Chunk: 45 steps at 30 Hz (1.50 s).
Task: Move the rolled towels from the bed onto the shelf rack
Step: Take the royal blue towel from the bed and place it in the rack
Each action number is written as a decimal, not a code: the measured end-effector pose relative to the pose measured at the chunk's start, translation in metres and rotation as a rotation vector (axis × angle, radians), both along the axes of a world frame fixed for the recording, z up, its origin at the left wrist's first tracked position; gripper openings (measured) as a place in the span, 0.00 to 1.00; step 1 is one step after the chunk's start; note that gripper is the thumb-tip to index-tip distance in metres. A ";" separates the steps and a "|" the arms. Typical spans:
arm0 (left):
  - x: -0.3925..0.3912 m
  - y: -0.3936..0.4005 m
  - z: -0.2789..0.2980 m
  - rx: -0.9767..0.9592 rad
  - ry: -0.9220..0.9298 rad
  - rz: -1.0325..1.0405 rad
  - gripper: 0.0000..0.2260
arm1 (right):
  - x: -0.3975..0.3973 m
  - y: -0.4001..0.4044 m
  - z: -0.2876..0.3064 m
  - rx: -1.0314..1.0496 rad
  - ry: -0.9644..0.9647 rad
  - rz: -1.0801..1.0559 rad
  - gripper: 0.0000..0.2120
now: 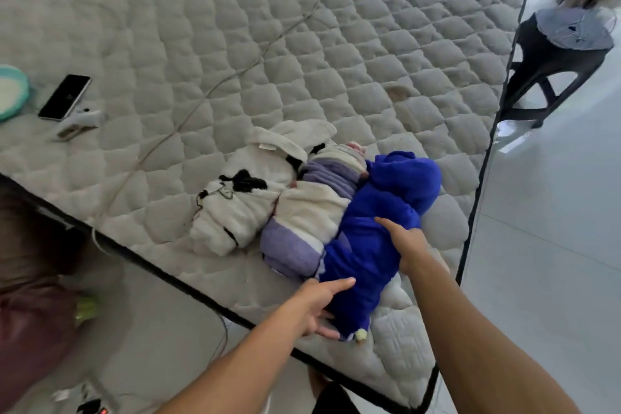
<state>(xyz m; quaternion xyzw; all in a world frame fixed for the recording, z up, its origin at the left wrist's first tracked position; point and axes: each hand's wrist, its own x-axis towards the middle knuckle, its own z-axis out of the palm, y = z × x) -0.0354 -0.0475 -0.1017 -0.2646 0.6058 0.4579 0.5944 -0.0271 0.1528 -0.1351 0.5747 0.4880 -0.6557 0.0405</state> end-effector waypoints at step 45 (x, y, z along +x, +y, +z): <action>0.490 -0.685 0.090 -0.013 0.707 1.566 0.26 | 0.296 -0.856 0.173 -0.359 0.765 1.753 0.14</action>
